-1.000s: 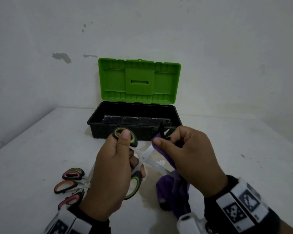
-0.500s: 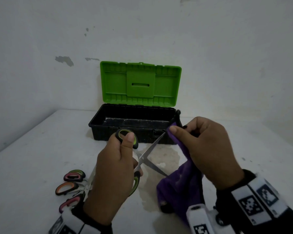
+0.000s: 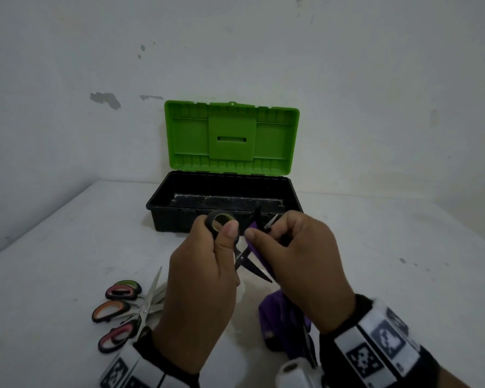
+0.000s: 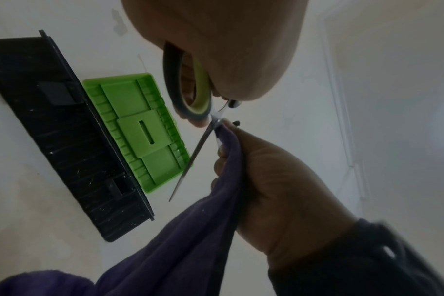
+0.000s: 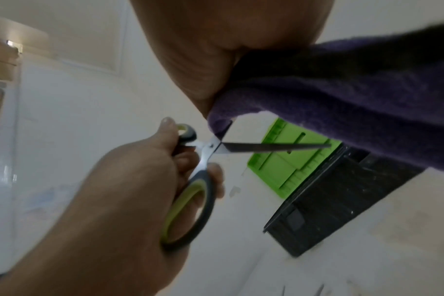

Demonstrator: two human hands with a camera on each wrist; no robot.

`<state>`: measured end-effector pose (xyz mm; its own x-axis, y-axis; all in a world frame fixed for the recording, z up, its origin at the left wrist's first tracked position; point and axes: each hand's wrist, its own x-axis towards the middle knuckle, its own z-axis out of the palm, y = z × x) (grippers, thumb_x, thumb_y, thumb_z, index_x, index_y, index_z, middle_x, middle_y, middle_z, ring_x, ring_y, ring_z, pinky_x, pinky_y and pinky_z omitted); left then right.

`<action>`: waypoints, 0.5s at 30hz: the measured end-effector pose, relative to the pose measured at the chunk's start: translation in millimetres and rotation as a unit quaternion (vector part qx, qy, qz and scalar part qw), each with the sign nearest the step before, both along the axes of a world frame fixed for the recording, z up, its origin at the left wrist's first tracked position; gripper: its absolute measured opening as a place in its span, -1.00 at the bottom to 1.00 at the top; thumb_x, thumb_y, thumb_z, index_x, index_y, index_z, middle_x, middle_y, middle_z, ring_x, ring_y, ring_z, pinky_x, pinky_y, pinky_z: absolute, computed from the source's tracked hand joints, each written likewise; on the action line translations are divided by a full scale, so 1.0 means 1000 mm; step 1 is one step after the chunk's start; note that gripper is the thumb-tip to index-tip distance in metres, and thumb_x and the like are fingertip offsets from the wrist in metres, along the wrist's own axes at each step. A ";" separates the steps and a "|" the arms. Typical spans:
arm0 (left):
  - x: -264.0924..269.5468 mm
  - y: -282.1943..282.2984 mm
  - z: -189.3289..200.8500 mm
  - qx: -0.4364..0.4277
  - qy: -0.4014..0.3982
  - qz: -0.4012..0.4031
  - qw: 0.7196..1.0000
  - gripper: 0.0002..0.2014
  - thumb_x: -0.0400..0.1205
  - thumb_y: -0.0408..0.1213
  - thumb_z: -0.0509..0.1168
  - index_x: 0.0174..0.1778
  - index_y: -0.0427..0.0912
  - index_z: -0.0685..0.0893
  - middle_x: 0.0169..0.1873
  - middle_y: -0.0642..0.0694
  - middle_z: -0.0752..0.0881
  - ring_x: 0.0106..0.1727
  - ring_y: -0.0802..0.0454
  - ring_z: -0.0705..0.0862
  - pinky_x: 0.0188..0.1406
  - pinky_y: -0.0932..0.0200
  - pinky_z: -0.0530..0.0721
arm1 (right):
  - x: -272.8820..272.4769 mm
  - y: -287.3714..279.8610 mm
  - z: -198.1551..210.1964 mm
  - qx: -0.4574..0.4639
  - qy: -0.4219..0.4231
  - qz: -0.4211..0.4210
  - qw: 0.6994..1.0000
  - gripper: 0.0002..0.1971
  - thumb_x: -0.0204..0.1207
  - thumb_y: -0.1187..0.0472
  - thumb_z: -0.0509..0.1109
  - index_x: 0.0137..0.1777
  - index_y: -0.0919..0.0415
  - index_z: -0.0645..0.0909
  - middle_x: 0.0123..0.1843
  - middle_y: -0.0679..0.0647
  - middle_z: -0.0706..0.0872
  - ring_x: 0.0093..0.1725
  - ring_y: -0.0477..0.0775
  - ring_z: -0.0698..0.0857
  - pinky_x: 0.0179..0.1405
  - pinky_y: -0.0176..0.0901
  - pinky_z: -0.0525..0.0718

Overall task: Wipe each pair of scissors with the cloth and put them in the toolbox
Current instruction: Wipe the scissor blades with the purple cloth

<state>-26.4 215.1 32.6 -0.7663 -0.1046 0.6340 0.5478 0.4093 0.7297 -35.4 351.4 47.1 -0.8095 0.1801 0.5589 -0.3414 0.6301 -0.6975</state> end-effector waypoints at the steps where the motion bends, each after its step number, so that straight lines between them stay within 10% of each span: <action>1: 0.000 0.000 0.002 0.002 0.003 -0.003 1.000 -0.75 0.67 0.09 0.02 -0.17 0.06 0.49 -0.57 -0.10 0.63 -0.55 0.14 0.66 -0.59 0.36 0.58 | 0.002 -0.002 0.000 0.001 -0.002 0.012 1.000 -0.63 0.37 0.00 0.62 -0.46 0.04 0.50 -0.54 -0.09 0.58 -0.46 -0.14 0.58 -0.51 -0.45 0.47; 10: 0.003 0.002 0.002 0.026 -0.032 -0.023 0.999 -0.70 0.62 0.12 0.01 -0.16 0.01 0.51 -0.60 -0.13 0.62 -0.63 0.16 0.66 -0.66 0.47 0.52 | -0.021 0.028 0.005 -0.011 -0.004 -0.054 0.998 -0.63 0.38 -0.06 0.60 -0.45 0.12 0.58 -0.52 -0.07 0.62 -0.51 -0.14 0.54 -0.49 -0.37 0.46; 15: -0.002 -0.006 0.004 0.139 -0.177 -0.043 0.973 -0.61 0.67 0.14 0.05 -0.18 -0.08 0.57 -0.59 -0.12 0.53 -0.55 -0.17 0.70 -0.61 0.17 0.62 | -0.025 0.047 0.006 -0.080 0.003 -0.069 0.994 -0.61 0.36 -0.06 0.62 -0.48 0.13 0.57 -0.56 -0.04 0.63 -0.55 -0.12 0.52 -0.49 -0.24 0.49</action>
<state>-28.8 209.0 36.8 -0.9451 -0.1592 0.2855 0.2661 0.1330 0.9547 -60.4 398.3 52.9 -0.7675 0.3763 0.5190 -0.2643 0.5518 -0.7910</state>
